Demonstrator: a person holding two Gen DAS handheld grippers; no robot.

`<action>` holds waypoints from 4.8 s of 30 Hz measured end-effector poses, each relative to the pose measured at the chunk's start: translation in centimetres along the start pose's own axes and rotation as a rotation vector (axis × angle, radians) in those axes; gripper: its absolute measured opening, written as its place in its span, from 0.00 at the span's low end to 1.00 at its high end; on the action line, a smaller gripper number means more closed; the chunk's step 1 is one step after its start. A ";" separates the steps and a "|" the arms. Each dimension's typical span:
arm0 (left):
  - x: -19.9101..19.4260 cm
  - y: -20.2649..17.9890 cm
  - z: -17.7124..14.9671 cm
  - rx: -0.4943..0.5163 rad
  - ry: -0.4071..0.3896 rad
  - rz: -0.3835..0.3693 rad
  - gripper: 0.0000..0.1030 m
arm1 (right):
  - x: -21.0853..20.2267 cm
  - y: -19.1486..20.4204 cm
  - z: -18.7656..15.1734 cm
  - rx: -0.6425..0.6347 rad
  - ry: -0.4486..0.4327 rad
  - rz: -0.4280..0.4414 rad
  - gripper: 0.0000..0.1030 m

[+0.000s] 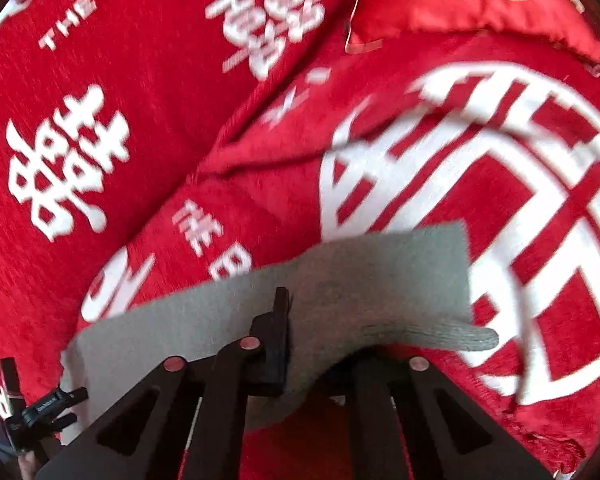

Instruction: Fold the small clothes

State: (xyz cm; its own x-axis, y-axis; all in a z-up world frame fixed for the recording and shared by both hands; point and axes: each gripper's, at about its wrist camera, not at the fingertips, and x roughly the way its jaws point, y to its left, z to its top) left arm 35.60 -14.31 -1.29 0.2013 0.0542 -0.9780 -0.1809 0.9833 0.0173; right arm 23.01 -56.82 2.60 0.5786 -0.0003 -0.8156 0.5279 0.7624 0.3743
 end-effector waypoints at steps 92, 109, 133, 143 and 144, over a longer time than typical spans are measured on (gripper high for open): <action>-2.5 18.3 -8.4 -0.056 -0.107 -0.280 1.00 | 4.9 31.7 -22.9 -0.985 0.253 -0.061 0.79; -5.1 22.0 -7.1 -0.256 -0.138 -0.136 1.00 | 9.1 37.7 -21.0 -0.915 0.374 -0.004 0.88; -4.2 21.6 -16.4 -0.049 -0.163 -0.001 1.00 | -0.7 30.3 -30.9 -1.081 0.328 0.034 0.89; -7.2 24.1 -28.0 0.018 -0.204 -0.041 1.00 | -9.1 17.8 -35.4 -1.196 0.330 0.072 0.99; -7.3 24.3 -28.8 0.033 -0.201 -0.043 1.00 | -9.6 16.9 -35.7 -1.216 0.336 0.069 0.99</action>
State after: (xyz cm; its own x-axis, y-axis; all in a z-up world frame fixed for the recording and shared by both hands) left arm 2.03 4.20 0.23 0.3971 0.0421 -0.9168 -0.1373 0.9904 -0.0139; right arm 4.20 -20.80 1.00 0.3019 0.0910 -0.9490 -0.5119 0.8552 -0.0809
